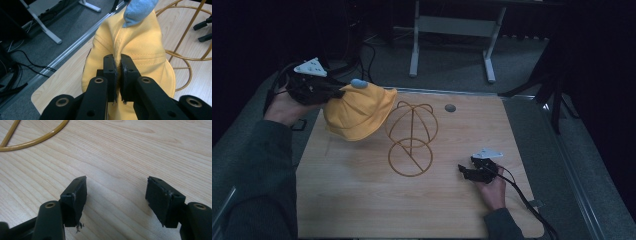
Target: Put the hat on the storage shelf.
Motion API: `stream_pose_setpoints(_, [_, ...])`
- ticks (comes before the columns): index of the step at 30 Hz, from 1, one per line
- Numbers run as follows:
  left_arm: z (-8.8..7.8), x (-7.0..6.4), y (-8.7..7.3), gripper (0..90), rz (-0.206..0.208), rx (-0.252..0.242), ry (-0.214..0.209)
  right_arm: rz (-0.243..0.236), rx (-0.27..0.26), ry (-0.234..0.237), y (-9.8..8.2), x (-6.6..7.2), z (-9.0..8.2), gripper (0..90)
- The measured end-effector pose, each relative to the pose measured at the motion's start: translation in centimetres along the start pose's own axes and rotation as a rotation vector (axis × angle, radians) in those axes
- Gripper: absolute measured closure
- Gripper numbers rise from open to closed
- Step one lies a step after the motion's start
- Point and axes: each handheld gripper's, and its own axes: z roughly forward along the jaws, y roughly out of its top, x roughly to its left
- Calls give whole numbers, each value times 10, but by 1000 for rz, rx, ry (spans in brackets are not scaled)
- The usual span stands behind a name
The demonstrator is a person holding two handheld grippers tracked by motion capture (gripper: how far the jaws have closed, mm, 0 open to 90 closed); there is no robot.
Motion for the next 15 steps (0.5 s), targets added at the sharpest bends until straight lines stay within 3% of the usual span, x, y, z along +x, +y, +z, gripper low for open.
stream_pose_setpoints(15, [-13, -4, 0, 849, 26, -31, -35, 0, 1, 0, 0, 0, 0, 335])
